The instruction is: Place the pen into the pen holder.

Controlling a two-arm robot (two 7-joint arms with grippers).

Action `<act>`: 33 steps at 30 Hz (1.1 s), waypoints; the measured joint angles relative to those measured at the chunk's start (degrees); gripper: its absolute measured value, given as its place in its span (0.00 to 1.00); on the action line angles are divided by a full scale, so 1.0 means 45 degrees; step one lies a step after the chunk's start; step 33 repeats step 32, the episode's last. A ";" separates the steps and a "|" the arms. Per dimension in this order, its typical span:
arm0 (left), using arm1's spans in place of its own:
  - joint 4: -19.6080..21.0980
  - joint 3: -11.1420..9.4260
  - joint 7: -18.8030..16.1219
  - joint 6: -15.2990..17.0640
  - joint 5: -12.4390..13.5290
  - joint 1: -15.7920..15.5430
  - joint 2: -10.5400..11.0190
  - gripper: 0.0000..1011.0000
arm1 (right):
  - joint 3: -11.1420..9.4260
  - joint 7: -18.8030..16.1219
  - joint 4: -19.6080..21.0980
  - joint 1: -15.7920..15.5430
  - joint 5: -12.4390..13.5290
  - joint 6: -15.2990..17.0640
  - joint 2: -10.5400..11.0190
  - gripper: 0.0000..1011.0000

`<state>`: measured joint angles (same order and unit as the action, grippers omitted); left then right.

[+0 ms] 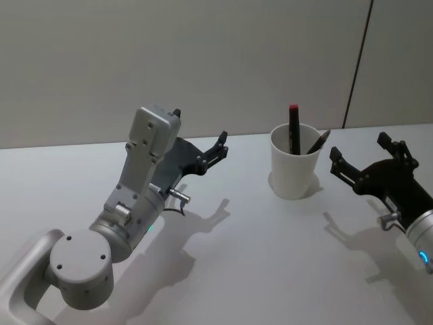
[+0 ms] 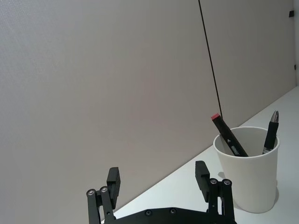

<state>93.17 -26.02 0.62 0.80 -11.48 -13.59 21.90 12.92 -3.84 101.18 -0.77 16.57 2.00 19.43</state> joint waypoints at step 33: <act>0.0001 0.0000 0.0002 -0.0002 -0.0001 0.0001 -0.0001 0.99 | 0.0005 0.0004 0.0012 -0.0016 -0.0024 -0.0012 -0.0022 0.99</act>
